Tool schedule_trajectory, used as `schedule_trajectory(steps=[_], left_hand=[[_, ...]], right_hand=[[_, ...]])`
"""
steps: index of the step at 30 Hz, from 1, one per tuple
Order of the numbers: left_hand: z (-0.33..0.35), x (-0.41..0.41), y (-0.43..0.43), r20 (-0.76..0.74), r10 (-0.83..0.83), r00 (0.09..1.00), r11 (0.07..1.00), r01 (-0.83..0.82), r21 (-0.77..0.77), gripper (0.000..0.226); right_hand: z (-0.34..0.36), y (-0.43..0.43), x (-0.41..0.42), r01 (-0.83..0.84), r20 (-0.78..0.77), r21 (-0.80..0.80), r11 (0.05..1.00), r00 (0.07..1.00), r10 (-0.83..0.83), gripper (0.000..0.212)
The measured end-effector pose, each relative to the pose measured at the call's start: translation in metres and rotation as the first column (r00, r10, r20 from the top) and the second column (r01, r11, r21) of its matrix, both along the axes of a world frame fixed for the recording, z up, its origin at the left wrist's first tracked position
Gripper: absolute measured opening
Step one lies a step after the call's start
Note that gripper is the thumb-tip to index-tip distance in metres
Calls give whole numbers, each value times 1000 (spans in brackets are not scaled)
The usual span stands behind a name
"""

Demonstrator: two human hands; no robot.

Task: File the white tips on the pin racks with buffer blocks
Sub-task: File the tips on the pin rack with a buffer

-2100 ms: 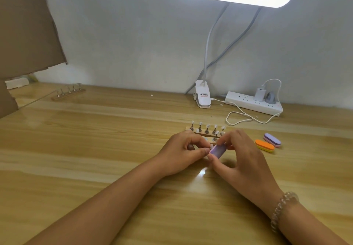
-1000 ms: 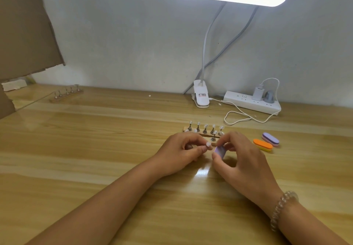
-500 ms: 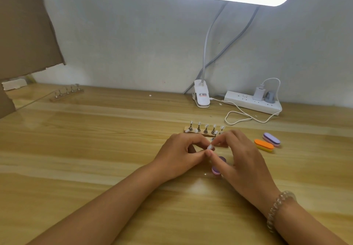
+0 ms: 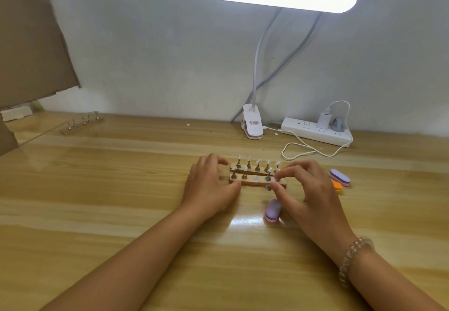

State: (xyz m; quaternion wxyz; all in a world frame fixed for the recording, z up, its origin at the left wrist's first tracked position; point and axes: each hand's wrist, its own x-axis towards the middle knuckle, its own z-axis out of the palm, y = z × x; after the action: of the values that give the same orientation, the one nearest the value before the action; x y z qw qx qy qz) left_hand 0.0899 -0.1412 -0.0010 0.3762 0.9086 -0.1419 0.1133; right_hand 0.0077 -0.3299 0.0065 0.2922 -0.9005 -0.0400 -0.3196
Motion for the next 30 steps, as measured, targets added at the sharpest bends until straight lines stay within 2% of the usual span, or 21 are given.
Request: schedule_trajectory(steps=[2, 5, 8, 12, 15, 23, 27, 30], left_hand=[[-2, 3, 0, -61, -25, 998, 996, 30, 82, 45], [-3, 3, -2, -29, -54, 998, 991, 57, 125, 34], [-4, 1, -2, -14, -116, 993, 987, 116, 107, 17], [-3, -4, -3, 35, -258, 966, 966, 256, 42, 21], [-3, -6, -3, 66, -298, 952, 954, 296, 34, 22], [-4, -7, -4, 89, -310, 947, 950, 306, 52, 19], [-4, -7, -5, 101, -276, 956, 960, 269, 77, 20], [-6, -5, -4, 109, -244, 964, 968, 235, 84, 22]], right_hand=[[0, 0, 0, 4, -9, -7, 1000, 1000, -4, 16], [0, 0, 1, 9, -10, -17, 1000, 1000, -9, 17], [-1, 0, 2, 15, -3, -23, 1000, 1000, -15, 18], [-2, 0, 2, 21, 21, -34, 999, 1000, -20, 17], [-2, 1, 2, 22, 23, -48, 999, 1000, -21, 18], [-3, 2, 1, 36, -29, -115, 993, 999, -40, 23], [-4, 1, 0, 137, -58, -148, 979, 987, -147, 36], [-4, -2, 2, 193, -38, -139, 971, 979, -200, 31]])
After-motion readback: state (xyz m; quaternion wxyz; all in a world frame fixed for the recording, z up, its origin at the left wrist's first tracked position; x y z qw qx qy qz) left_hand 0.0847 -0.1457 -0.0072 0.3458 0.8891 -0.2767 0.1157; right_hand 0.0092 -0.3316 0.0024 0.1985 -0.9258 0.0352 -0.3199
